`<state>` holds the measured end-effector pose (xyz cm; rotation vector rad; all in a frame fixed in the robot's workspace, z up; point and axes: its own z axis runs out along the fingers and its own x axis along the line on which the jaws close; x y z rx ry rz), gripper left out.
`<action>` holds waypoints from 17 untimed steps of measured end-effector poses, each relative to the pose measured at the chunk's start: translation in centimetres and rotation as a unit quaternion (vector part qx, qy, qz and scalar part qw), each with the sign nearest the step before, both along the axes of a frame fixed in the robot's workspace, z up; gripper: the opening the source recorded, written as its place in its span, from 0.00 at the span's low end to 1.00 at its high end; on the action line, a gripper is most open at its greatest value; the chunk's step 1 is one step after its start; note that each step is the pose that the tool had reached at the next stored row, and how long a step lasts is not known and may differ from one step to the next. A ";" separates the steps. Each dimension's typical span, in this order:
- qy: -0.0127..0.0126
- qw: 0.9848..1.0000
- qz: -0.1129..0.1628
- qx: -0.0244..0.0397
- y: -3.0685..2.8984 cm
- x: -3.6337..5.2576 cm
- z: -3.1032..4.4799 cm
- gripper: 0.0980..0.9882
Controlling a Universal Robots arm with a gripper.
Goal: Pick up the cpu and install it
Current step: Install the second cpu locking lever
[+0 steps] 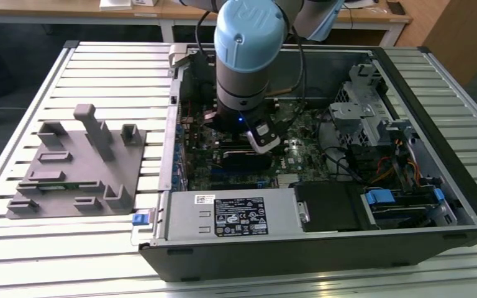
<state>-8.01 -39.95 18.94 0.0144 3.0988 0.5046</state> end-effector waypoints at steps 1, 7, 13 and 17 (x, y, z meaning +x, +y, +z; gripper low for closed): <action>0.000 1.000 0.000 0.000 0.02 -0.01 0.00 0.03; 0.000 1.000 0.000 -0.001 0.07 -0.02 0.53 0.03; 0.000 1.000 0.000 -0.001 0.21 -0.02 0.70 0.03; 0.000 1.000 0.000 -0.001 0.27 -0.02 0.88 0.03</action>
